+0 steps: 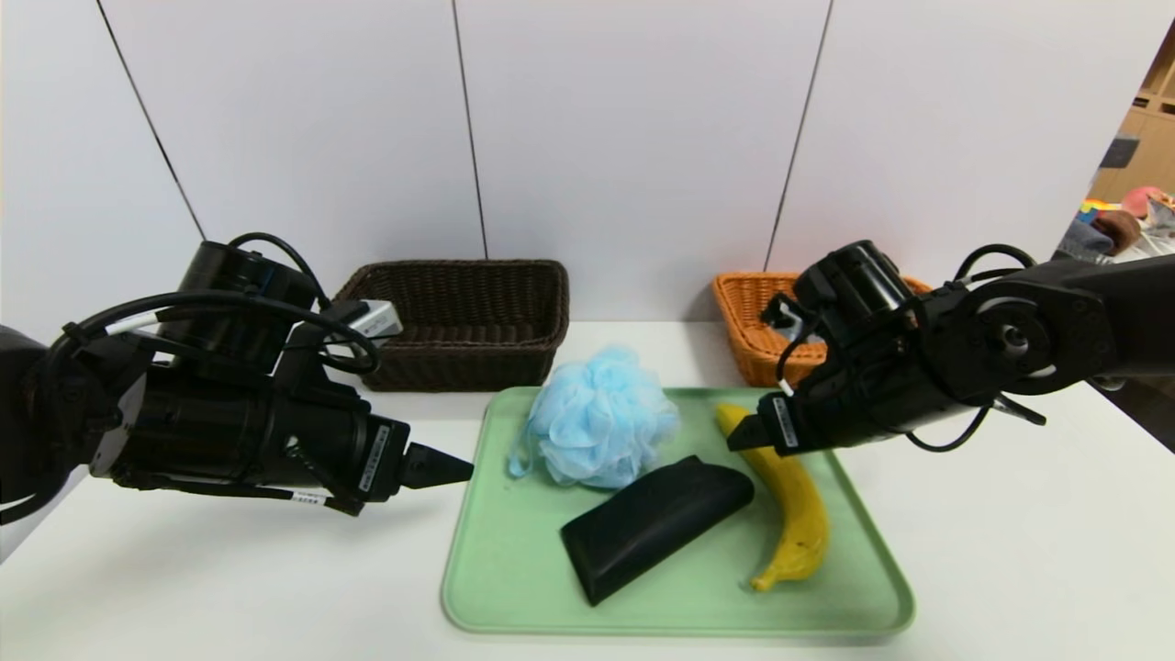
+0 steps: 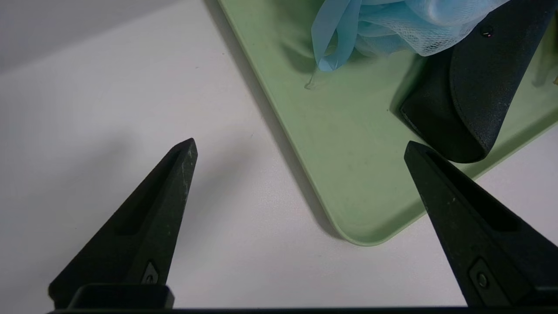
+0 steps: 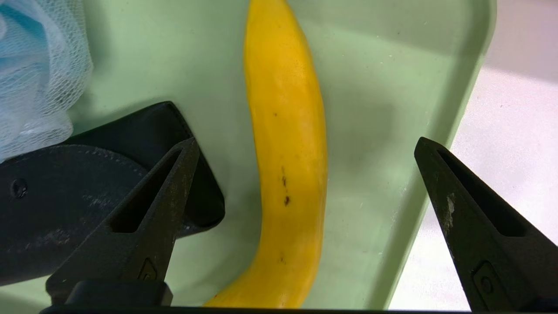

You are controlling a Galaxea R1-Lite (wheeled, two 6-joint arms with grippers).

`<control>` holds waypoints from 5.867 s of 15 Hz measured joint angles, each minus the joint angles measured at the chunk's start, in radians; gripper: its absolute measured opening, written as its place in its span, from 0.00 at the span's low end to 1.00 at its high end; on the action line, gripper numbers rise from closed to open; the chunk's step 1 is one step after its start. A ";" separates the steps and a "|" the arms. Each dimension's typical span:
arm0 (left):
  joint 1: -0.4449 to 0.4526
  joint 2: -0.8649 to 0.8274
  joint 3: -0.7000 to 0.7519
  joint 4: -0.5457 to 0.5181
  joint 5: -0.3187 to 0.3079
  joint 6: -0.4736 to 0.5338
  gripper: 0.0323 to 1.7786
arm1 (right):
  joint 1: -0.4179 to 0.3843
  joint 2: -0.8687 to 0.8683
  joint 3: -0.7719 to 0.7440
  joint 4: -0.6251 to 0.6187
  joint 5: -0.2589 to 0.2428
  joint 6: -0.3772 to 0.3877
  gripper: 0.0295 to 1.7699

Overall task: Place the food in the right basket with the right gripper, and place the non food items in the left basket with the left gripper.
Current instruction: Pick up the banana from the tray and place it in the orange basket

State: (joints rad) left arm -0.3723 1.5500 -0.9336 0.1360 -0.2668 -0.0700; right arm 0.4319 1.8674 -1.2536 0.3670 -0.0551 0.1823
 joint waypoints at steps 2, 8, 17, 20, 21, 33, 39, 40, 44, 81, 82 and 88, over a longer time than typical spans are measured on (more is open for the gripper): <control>0.000 0.000 0.001 0.000 0.000 0.000 0.95 | 0.005 0.015 -0.006 0.001 -0.002 -0.002 0.97; 0.000 -0.001 0.006 -0.001 -0.001 -0.003 0.95 | 0.008 0.053 -0.008 0.001 -0.039 -0.009 0.97; -0.002 -0.005 0.007 -0.001 -0.002 -0.003 0.95 | 0.011 0.061 -0.008 0.009 -0.038 -0.011 0.72; -0.002 -0.006 0.007 -0.001 -0.002 -0.003 0.95 | 0.019 0.061 -0.007 0.013 -0.038 -0.010 0.50; -0.002 -0.007 0.008 -0.001 -0.001 -0.003 0.95 | 0.019 0.060 -0.007 0.014 -0.038 -0.010 0.45; -0.001 -0.016 0.007 -0.001 -0.001 -0.003 0.95 | 0.008 -0.047 -0.033 0.047 -0.019 -0.011 0.25; -0.005 -0.022 0.005 -0.002 -0.001 -0.002 0.95 | -0.017 -0.129 -0.156 0.064 0.010 -0.002 0.25; -0.005 -0.023 0.004 -0.002 -0.001 -0.002 0.95 | -0.039 -0.130 -0.189 0.067 0.009 -0.002 0.25; -0.005 -0.024 0.005 -0.002 -0.001 -0.003 0.95 | -0.168 -0.093 -0.343 0.117 0.010 -0.010 0.25; 0.002 -0.004 0.071 -0.078 0.001 -0.016 0.95 | -0.381 0.211 -0.707 -0.018 0.039 -1.022 0.25; 0.002 -0.001 0.076 -0.094 0.001 -0.017 0.95 | -0.377 0.212 -0.707 -0.018 0.030 -1.059 0.25; 0.002 0.003 0.089 -0.116 0.000 -0.018 0.95 | -0.354 0.225 -0.706 -0.067 0.004 -1.274 0.25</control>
State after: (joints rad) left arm -0.3702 1.5530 -0.8443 0.0196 -0.2670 -0.0883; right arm 0.0779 2.0928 -1.9594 0.3000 -0.0515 -1.0915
